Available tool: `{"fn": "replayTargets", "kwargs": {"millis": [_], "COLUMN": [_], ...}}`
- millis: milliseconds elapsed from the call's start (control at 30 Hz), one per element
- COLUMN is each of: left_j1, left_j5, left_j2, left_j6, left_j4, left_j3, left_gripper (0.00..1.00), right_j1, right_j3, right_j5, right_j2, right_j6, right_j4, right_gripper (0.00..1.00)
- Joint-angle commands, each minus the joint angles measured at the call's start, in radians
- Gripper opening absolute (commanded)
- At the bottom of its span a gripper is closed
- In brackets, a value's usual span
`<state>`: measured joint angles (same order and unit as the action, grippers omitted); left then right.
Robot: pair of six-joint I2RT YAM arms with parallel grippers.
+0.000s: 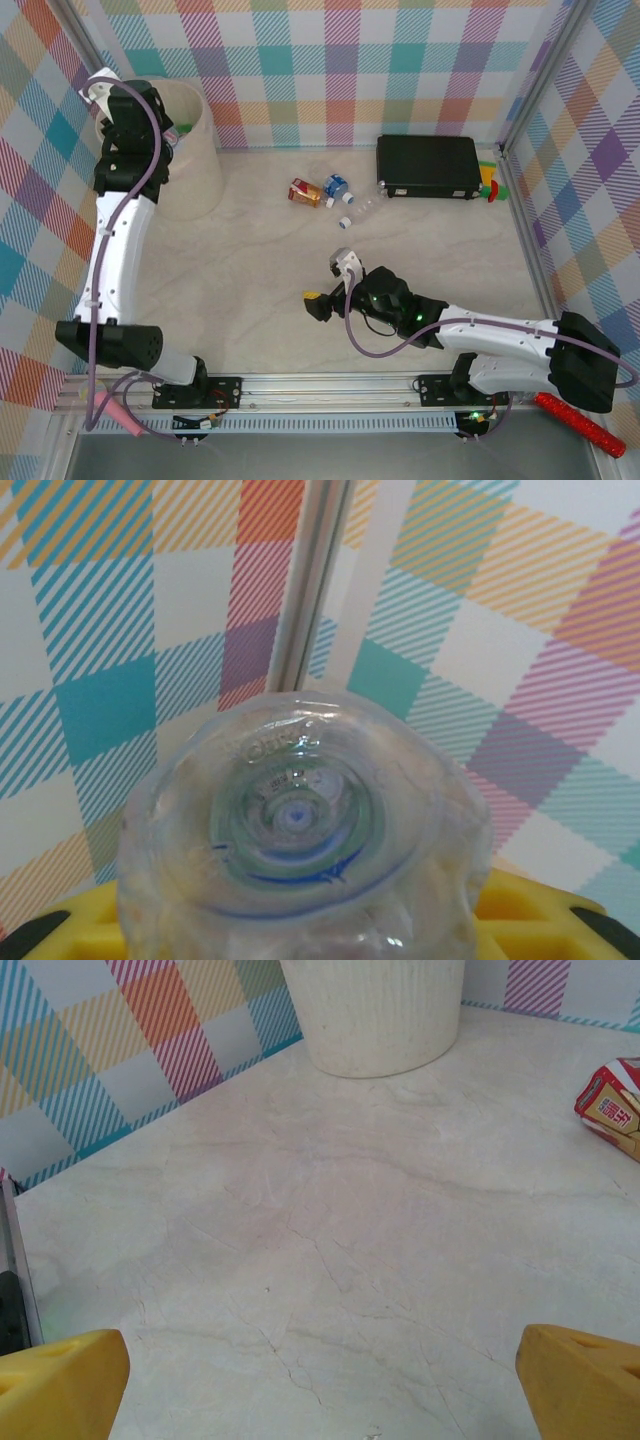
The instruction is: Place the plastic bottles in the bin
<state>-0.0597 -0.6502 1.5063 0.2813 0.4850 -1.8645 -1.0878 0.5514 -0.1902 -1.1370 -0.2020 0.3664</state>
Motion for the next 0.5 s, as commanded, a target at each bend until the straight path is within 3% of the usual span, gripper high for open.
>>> {"fn": "replayTargets", "kwargs": {"millis": [0,267,467], "left_j1": [0.040,0.090,0.103], "left_j5": [-0.026,0.011,0.037], "left_j2": [0.077,0.358,0.483], "left_j6": [0.052,0.058,0.009], "left_j4": [-0.100,0.079,0.089], "left_j3": [-0.123,-0.498,-0.616], "left_gripper": [0.44,0.43,0.43], "right_j1": [-0.007,-0.007,-0.006], "right_j3": [-0.005,-0.003,-0.001], "right_j5": [0.008,0.001,-0.005], "right_j2": [-0.017,-0.021,-0.030], "right_j6": [-0.019,-0.018,-0.023], "right_j4": [0.042,0.043,0.047], "right_gripper": [0.99,0.99,0.99]}}
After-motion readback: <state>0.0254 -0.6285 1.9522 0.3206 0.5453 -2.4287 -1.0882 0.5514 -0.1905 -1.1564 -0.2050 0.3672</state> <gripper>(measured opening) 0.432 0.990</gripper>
